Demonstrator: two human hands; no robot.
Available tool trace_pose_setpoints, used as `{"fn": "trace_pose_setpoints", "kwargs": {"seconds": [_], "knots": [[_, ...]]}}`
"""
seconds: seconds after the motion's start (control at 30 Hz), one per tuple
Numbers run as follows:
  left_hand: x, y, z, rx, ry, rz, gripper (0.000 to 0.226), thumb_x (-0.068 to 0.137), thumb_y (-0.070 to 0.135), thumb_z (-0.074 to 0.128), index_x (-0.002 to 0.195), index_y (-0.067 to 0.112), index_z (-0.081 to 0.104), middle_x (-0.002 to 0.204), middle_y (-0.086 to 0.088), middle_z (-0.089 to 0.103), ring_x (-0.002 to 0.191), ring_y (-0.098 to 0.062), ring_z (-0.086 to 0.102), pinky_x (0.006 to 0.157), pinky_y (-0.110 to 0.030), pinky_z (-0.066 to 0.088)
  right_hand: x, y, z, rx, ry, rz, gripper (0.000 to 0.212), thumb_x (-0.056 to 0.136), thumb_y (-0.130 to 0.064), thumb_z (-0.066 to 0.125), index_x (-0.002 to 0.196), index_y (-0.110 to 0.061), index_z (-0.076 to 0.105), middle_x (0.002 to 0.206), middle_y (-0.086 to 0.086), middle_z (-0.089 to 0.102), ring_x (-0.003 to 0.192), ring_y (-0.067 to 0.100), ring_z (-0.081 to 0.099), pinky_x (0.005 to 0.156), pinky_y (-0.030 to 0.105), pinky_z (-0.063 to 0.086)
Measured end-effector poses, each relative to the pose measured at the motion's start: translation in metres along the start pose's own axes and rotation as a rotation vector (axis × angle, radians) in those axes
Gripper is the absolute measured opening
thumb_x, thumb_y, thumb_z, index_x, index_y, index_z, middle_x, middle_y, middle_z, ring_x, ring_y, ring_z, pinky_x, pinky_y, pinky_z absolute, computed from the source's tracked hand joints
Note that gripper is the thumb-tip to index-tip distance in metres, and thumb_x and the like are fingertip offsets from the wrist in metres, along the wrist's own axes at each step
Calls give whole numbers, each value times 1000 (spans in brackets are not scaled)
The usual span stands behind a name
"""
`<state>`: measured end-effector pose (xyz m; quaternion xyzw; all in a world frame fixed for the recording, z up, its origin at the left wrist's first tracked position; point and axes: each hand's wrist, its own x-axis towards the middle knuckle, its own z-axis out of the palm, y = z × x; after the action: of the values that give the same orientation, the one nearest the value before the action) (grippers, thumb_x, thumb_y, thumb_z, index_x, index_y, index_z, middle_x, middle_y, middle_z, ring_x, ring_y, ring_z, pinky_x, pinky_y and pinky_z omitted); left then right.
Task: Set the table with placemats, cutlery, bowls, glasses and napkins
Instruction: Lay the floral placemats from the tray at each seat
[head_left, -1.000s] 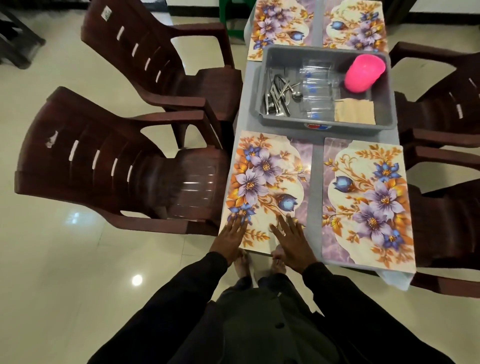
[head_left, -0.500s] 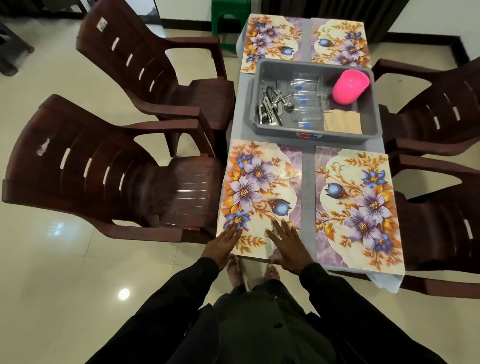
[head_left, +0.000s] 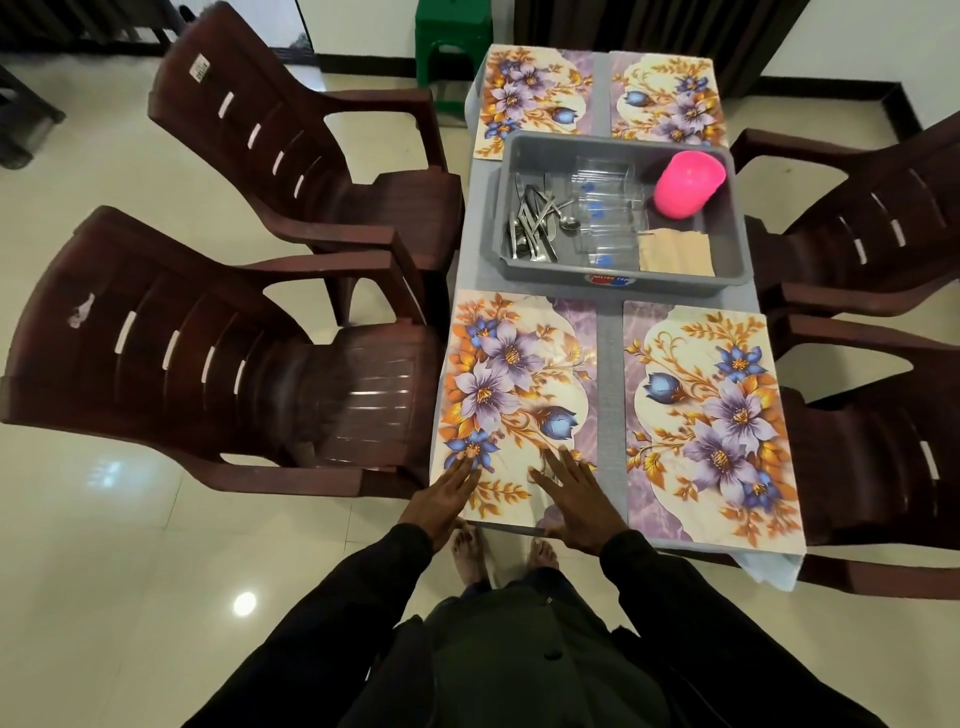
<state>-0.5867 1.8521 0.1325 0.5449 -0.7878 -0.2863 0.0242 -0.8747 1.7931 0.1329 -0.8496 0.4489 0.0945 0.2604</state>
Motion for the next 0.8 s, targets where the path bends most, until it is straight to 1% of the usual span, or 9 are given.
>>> {"fn": "trace_pose_setpoints", "kwargs": {"seconds": [0.03, 0.13, 0.17, 0.23, 0.37, 0.5, 0.67, 0.77, 0.8], "knots": [[0, -1, 0, 3, -8, -1, 117, 54, 14, 101, 151, 10, 35, 151, -16, 51, 130, -36, 58, 67, -37, 64, 1, -1, -1, -2, -4, 0, 89, 88, -54, 69, 160, -26, 23, 170, 8, -2, 155, 32, -12, 124, 53, -1], [0, -3, 0, 15, -33, -26, 107, 64, 13, 96, 154, 7, 39, 157, -14, 43, 137, -34, 51, 77, -41, 63, 2, -1, 0, -24, -17, -9, 90, 89, -54, 69, 160, -27, 22, 170, 8, -3, 155, 32, -14, 124, 54, -1], [0, -3, 0, 24, -33, -33, 106, 64, 14, 96, 153, 6, 40, 157, -14, 43, 137, -34, 51, 77, -42, 63, 2, -1, -1, -31, -25, -7, 90, 89, -54, 69, 160, -27, 21, 170, 7, -4, 155, 33, -14, 124, 53, -2], [1, -3, 1, 35, -39, -40, 109, 58, 15, 99, 151, 6, 43, 154, -15, 47, 134, -35, 54, 74, -40, 64, 2, 0, -1, -41, -32, -5, 91, 88, -54, 70, 160, -28, 21, 170, 7, -3, 155, 33, -12, 123, 51, -3], [1, -4, 0, 58, -30, -25, 116, 48, 19, 103, 147, 6, 46, 147, -17, 55, 126, -36, 61, 66, -37, 63, 4, -2, -5, -74, -58, 1, 92, 86, -56, 71, 160, -28, 23, 170, 8, 0, 156, 34, -8, 124, 54, 1], [2, -2, -2, 97, -20, -16, 114, 42, 20, 105, 143, 4, 53, 143, -17, 59, 122, -37, 63, 62, -34, 62, 3, -5, -10, -76, -70, 16, 93, 87, -50, 73, 161, -27, 21, 170, 7, -2, 156, 34, -9, 124, 52, -1], [3, -4, 0, 71, -31, -9, 115, 44, 22, 104, 144, 5, 49, 143, -18, 58, 125, -39, 61, 66, -36, 63, 1, -5, -14, -63, -79, 22, 94, 85, -51, 75, 160, -29, 23, 171, 7, 1, 156, 33, -7, 124, 52, -1], [2, -3, -2, 55, -17, -8, 112, 46, 27, 104, 143, 6, 53, 144, -17, 58, 126, -38, 60, 67, -38, 63, 3, -6, -12, -69, -77, 19, 96, 83, -53, 77, 159, -28, 23, 171, 9, 3, 156, 36, -4, 125, 58, 7], [1, -2, -4, 52, -6, -8, 110, 49, 31, 103, 144, 7, 53, 145, -16, 57, 126, -37, 61, 68, -39, 63, 3, -7, -11, -78, -84, 24, 98, 83, -52, 77, 160, -28, 21, 171, 10, 3, 156, 36, -4, 125, 57, 7]]}}
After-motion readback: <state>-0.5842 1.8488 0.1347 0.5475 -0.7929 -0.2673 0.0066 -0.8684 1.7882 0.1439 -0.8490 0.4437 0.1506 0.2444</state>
